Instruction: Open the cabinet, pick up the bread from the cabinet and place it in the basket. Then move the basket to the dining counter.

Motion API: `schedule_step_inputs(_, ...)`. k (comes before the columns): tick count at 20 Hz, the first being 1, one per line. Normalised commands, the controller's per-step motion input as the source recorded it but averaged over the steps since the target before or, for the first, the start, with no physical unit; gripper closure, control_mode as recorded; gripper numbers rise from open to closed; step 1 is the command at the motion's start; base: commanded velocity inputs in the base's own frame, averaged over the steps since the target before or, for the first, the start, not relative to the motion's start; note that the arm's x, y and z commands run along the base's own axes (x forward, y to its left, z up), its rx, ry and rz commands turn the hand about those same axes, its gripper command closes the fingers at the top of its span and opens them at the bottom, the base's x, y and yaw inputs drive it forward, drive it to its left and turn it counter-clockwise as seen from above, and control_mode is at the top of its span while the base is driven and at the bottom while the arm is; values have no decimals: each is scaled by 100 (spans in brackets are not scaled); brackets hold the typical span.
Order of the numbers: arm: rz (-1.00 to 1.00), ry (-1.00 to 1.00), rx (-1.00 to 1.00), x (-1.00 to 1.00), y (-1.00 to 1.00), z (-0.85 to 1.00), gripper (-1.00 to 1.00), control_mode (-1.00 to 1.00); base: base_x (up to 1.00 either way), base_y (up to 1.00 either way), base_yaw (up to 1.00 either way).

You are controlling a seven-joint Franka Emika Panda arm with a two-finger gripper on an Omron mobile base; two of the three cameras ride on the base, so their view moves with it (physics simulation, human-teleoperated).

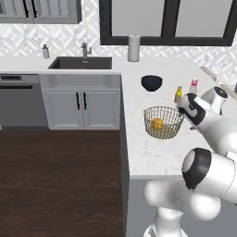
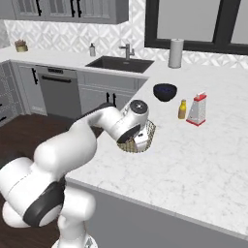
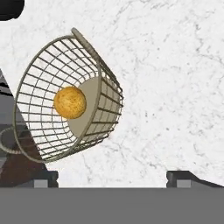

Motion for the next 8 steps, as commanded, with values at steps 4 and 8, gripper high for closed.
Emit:
schedule_step_inputs(4,48,-7,-16,-78,69,61,-100,-100,0,0,0)
schedule_step_inputs(8,35,-25,-6,-82,73,65,-100,-100,0,0,0)
